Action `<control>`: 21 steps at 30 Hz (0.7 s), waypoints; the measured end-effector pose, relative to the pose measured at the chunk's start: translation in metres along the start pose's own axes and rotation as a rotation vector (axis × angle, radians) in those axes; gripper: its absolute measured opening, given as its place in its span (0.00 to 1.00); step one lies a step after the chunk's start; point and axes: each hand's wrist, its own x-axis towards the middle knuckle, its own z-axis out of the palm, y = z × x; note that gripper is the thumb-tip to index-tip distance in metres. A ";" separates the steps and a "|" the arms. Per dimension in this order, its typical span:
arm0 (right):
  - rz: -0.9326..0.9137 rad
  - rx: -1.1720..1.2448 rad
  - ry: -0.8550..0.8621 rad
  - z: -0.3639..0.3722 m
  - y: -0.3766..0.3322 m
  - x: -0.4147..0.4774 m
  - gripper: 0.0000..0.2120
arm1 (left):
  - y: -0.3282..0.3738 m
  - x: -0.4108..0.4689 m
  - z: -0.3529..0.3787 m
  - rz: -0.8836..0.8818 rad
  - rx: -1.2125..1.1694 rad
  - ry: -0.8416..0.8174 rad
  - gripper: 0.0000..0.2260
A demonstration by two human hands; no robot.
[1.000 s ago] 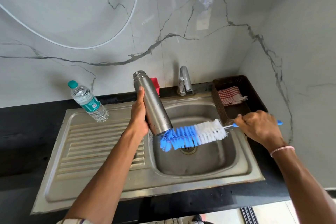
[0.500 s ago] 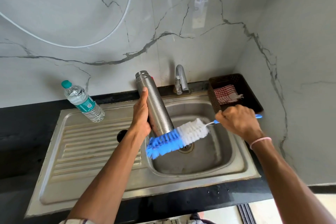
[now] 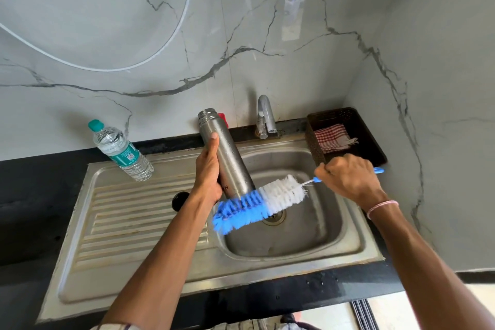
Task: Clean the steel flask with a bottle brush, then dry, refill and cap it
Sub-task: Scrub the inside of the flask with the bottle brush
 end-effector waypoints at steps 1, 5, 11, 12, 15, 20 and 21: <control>0.027 0.013 0.004 -0.002 0.007 0.000 0.20 | 0.001 0.001 -0.002 -0.002 -0.013 0.008 0.27; 0.039 0.028 0.008 -0.004 0.013 0.001 0.20 | 0.003 0.003 -0.003 -0.015 -0.035 0.022 0.26; -0.026 -0.007 -0.043 0.004 -0.003 0.001 0.21 | 0.005 0.002 0.001 -0.033 -0.010 -0.010 0.29; 0.001 -0.005 -0.040 0.004 0.005 0.001 0.21 | 0.008 0.003 -0.003 -0.033 -0.013 -0.001 0.28; 0.083 -0.001 -0.034 -0.001 0.027 -0.001 0.21 | 0.014 0.005 -0.014 -0.031 -0.021 0.021 0.25; 0.006 -0.010 -0.032 0.005 0.006 -0.002 0.21 | 0.006 -0.001 -0.011 -0.060 0.007 0.003 0.28; -0.008 -0.014 -0.041 0.007 0.004 -0.002 0.21 | 0.004 -0.001 -0.010 -0.059 0.013 -0.002 0.28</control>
